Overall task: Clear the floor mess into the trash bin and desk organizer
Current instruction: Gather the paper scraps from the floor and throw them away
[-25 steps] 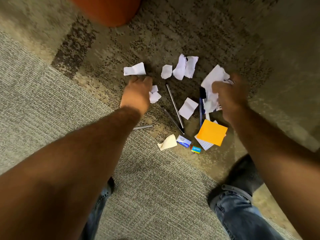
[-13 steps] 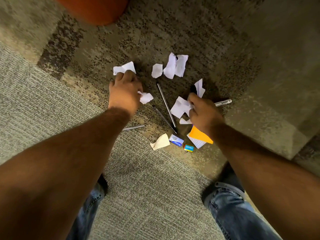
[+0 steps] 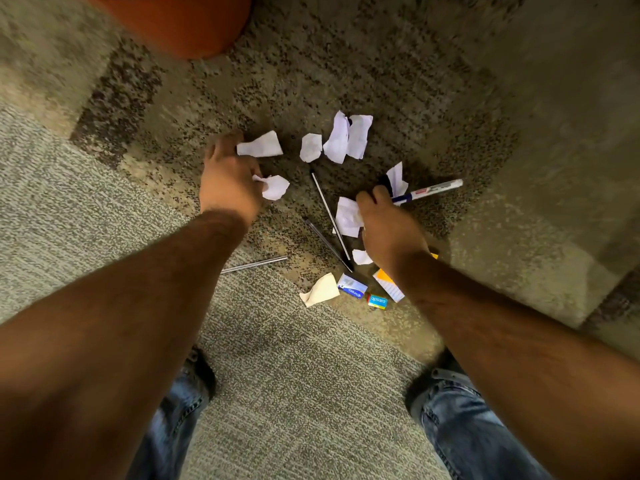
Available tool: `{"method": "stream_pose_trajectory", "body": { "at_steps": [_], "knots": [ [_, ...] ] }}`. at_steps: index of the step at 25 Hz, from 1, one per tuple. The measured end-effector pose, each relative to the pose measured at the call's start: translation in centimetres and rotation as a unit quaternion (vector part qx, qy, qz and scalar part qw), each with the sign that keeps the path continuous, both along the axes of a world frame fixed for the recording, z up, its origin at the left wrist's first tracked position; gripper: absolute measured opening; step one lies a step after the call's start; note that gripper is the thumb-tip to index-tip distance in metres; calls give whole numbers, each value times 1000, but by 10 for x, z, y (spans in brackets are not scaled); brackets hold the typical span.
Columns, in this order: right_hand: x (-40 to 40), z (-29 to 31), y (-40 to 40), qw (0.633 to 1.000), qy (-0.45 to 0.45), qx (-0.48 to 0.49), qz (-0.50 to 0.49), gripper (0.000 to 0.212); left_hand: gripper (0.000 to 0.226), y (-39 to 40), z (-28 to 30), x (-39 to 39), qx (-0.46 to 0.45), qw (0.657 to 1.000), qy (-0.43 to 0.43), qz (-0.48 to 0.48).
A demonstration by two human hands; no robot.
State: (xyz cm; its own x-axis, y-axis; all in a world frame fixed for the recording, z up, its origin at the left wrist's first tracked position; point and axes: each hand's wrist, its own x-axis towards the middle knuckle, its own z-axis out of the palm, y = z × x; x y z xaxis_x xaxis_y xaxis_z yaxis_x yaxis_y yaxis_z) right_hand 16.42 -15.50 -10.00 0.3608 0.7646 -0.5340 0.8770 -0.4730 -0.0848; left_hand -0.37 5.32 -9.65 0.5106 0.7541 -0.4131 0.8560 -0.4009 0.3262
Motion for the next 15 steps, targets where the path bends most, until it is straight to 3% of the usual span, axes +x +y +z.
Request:
{"method": "stream_pose_trajectory", "body": {
  "at_steps": [5, 10, 15],
  "knots": [
    [-4, 3, 3, 998, 48, 6, -41, 62, 12, 0, 0, 8, 0, 999, 35, -25],
    [9, 0, 24, 995, 98, 14, -14, 32, 6, -6, 11, 15, -20, 999, -41, 2],
    [21, -1, 42, 992, 103, 57, -37, 22, 47, -14, 14, 55, -49, 993, -109, 12]
  ]
}}
